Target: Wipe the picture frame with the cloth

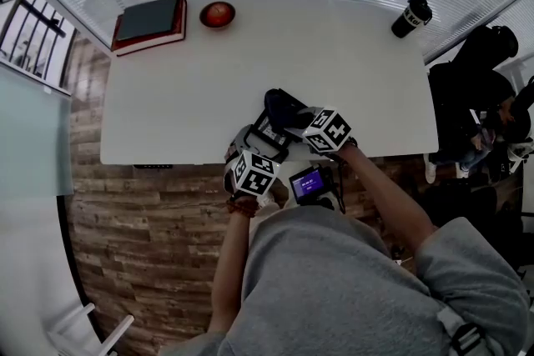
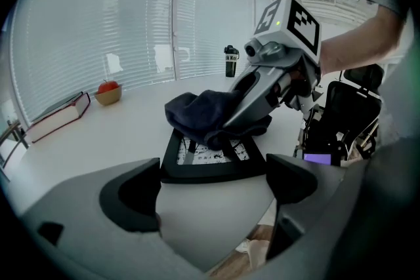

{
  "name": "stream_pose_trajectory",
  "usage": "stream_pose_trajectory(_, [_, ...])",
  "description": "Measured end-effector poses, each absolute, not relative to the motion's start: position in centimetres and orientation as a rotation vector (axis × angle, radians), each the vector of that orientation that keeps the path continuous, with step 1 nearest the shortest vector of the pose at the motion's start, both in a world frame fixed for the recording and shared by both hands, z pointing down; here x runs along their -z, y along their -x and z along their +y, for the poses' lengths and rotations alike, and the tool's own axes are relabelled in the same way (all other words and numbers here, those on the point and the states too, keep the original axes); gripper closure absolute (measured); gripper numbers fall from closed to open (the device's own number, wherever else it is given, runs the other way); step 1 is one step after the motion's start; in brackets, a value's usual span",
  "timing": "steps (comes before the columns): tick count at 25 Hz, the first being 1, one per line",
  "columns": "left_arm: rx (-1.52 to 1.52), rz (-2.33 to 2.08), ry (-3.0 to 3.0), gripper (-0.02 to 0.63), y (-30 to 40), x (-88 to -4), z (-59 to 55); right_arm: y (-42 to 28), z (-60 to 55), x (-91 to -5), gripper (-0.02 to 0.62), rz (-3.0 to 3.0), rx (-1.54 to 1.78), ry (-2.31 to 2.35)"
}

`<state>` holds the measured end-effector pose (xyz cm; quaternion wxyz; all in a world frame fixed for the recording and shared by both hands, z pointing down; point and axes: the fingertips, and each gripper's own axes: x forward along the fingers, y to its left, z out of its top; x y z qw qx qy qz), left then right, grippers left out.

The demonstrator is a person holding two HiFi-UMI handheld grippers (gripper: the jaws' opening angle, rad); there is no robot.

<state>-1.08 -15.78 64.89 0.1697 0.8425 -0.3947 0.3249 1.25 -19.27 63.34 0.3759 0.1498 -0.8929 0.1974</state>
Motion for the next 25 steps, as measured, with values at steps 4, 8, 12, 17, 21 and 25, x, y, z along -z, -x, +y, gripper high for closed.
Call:
stream_pose_trajectory(4, [-0.924,-1.12,-2.394,0.104,1.1,-64.9,-15.7,-0.1,-17.9,-63.4,0.505,-2.285,-0.518,-0.329])
stream_pose_trajectory(8, [-0.927,-1.118,-2.391,0.104,1.2,-65.0,-15.7,1.7,-16.2,-63.5,0.506,-2.282,-0.51,-0.264])
stream_pose_trajectory(12, [-0.925,-1.122,-2.39,0.103,1.1,-64.9,-15.8,2.1,-16.0,-63.3,0.506,-2.285,-0.531,-0.245])
stream_pose_trajectory(17, [-0.931,-1.12,-2.393,0.103,1.1,-65.1,-15.9,2.8,-15.0,-62.5,0.506,-2.359,-0.664,-0.194])
stream_pose_trajectory(21, [-0.932,-1.123,-2.391,0.103,1.2,-65.0,-15.9,3.9,-13.5,-62.2,0.508,-2.336,-0.597,-0.082])
stream_pose_trajectory(25, [-0.931,-1.126,-2.391,0.103,1.1,-65.0,-15.9,3.2,-15.1,-60.4,0.503,-2.389,-0.487,-0.074])
